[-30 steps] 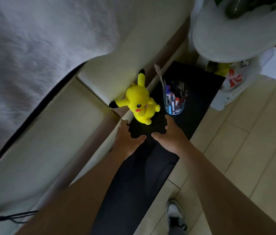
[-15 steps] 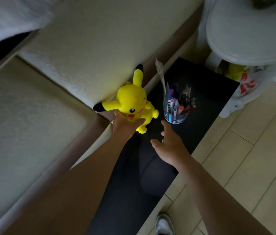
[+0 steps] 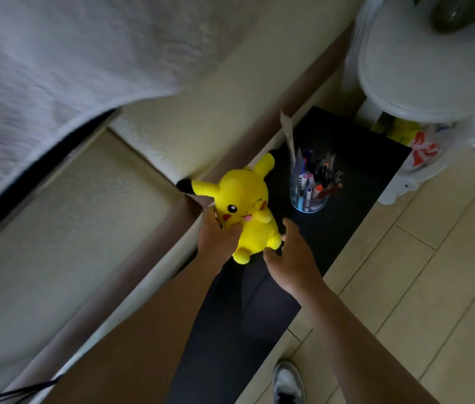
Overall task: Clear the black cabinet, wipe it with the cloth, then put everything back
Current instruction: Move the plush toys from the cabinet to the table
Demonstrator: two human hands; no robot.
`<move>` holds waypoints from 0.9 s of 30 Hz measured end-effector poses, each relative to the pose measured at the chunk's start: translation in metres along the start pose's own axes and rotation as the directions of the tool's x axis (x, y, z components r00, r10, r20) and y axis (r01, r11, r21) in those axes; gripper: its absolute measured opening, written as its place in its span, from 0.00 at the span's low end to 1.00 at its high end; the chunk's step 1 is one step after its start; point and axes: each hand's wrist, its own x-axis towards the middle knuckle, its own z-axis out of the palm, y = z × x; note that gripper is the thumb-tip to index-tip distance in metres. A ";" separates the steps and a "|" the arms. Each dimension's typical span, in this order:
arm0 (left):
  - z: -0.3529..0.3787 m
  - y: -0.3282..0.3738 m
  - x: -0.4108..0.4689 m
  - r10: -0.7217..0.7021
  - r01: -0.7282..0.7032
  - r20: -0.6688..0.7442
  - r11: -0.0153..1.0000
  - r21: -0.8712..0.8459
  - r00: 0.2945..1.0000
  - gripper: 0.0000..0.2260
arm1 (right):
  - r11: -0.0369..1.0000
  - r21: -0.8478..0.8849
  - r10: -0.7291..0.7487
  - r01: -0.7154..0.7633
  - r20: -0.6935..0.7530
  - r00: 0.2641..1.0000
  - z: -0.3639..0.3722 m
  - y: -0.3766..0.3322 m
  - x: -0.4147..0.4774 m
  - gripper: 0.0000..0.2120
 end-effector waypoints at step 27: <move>-0.349 -0.052 -0.513 0.288 -0.282 0.167 0.958 -0.057 0.943 0.13 | 0.941 -0.190 -0.313 0.279 -0.181 0.932 0.103 -0.129 -0.572 0.31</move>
